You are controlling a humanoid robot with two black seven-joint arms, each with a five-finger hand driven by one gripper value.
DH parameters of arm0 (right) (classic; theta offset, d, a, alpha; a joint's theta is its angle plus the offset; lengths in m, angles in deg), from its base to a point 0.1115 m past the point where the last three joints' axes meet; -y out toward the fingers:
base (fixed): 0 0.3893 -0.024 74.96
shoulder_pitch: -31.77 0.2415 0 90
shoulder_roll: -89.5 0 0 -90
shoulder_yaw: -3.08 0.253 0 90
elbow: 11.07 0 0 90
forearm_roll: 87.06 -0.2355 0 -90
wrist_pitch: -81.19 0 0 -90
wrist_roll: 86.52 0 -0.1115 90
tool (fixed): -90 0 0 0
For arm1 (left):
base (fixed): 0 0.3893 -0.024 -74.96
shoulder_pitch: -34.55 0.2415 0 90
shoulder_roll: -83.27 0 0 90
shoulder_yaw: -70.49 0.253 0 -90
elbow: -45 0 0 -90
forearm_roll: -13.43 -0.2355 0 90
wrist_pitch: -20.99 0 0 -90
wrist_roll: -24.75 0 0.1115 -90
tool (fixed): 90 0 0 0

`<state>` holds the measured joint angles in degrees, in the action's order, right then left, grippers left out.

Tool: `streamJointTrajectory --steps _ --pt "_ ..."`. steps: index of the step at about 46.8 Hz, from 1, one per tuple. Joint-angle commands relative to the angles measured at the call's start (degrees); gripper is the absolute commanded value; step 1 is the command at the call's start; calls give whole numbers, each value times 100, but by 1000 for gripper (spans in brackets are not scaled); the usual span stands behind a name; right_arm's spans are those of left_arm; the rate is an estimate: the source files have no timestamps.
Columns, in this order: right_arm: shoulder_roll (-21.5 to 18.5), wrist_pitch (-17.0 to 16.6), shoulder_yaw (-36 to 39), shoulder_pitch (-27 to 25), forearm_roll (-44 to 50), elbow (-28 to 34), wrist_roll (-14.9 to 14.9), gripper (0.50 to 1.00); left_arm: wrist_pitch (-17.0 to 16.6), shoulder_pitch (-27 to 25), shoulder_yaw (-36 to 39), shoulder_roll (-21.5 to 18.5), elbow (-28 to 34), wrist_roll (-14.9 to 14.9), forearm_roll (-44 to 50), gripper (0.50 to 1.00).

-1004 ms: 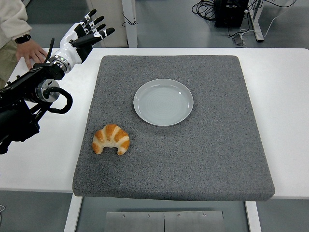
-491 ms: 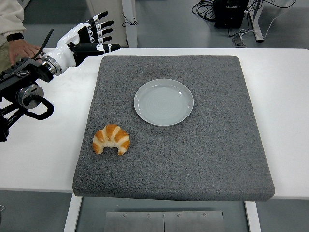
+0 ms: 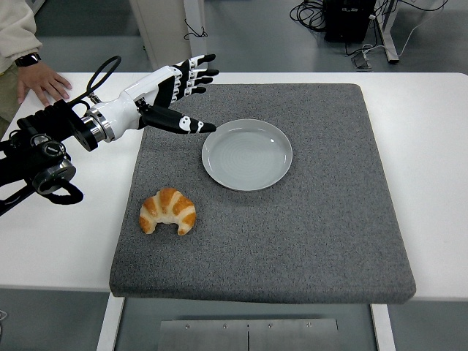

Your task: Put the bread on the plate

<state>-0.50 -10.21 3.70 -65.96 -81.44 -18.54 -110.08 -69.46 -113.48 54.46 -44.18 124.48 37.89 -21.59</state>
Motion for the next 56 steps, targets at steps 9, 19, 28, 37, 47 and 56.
streamJointTrajectory --steps 9,19,28,37,47,56 --pt "0 0 0 0 0 8 1 1000 36 -59 73 -491 375 -189 -996 969" --pt "0 0 0 0 0 -1 1 1000 124 -68 240 -702 446 -233 -1709 968" --pt "0 0 0 0 0 -1 1 1000 335 -147 416 -834 665 -733 -1815 968" --pt "0 0 0 0 0 -1 1 1000 599 -208 434 -966 797 -989 -2263 968" --pt "0 0 0 0 0 -1 1 1000 863 -191 434 -1010 894 -971 -2869 968" --pt "0 0 0 0 0 -1 1 1000 845 -7 486 -984 885 -971 -3282 968"
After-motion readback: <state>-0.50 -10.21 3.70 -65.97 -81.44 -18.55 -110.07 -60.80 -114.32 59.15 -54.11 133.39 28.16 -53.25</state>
